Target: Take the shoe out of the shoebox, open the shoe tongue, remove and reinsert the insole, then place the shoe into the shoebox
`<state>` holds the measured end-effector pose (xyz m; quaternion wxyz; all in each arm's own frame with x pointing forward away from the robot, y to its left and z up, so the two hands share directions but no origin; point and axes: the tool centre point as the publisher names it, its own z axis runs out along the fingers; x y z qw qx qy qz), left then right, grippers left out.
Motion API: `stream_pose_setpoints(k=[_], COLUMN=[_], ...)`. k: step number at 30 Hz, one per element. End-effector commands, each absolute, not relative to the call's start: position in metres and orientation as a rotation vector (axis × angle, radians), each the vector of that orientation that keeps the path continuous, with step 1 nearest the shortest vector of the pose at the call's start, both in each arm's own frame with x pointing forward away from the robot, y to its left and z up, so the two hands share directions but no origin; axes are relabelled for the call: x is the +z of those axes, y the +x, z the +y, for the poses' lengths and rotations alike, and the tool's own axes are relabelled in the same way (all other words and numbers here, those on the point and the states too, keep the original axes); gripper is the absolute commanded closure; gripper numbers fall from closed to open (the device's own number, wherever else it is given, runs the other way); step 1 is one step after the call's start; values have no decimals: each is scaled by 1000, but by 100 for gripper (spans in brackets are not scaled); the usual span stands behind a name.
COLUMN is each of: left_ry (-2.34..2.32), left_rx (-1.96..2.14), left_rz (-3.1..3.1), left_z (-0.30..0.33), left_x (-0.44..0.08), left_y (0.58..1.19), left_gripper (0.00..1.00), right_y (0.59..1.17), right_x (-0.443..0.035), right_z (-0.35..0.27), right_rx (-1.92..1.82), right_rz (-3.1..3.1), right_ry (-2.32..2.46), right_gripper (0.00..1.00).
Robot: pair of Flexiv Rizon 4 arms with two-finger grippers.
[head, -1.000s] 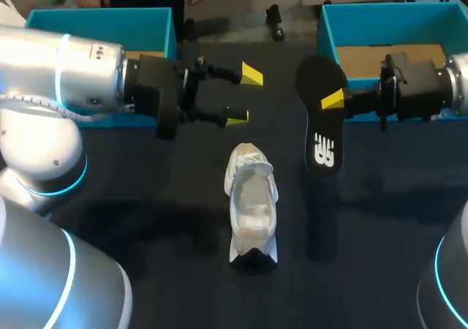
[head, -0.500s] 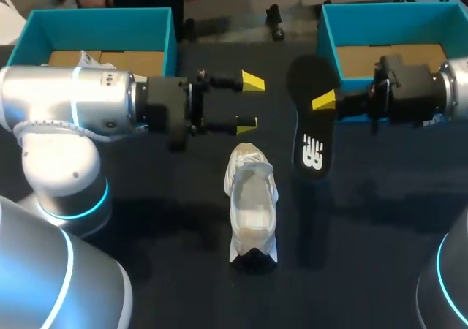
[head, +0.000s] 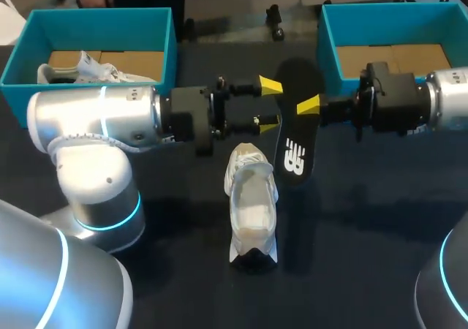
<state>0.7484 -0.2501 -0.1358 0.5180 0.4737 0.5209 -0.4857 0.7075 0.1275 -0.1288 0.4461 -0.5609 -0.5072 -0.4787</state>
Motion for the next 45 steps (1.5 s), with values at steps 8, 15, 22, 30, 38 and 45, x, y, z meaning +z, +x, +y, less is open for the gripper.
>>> stream_pose_setpoints(k=[8, 15, 22, 30, 38, 45], left_ry=[1126, 1106, 1104, 1101, 1083, 1083], left_rx=[-1189, -1194, -1210, -1219, -1217, -1218], left_rz=[1264, 1278, 1285, 1292, 1317, 1333], left_z=[-273, -279, -283, -284, -281, -276], left_x=[-136, -136, -137, -139, -142, -145], left_y=[755, 755, 754, 752, 757, 755], left_gripper=[56, 61, 76, 100, 100, 100], right_y=[705, 708, 707, 707, 702, 688], right_x=[-133, -132, -135, -135, -136, -138], right_z=[135, 137, 139, 138, 136, 115], right_rx=[-1196, -1196, -1198, -1201, -1190, -1191], right_rz=[-1250, -1256, -1249, -1244, -1241, -1249], right_ry=[-1398, -1387, -1382, -1386, -1400, -1467], right_gripper=[100, 100, 100, 100, 0, 0])
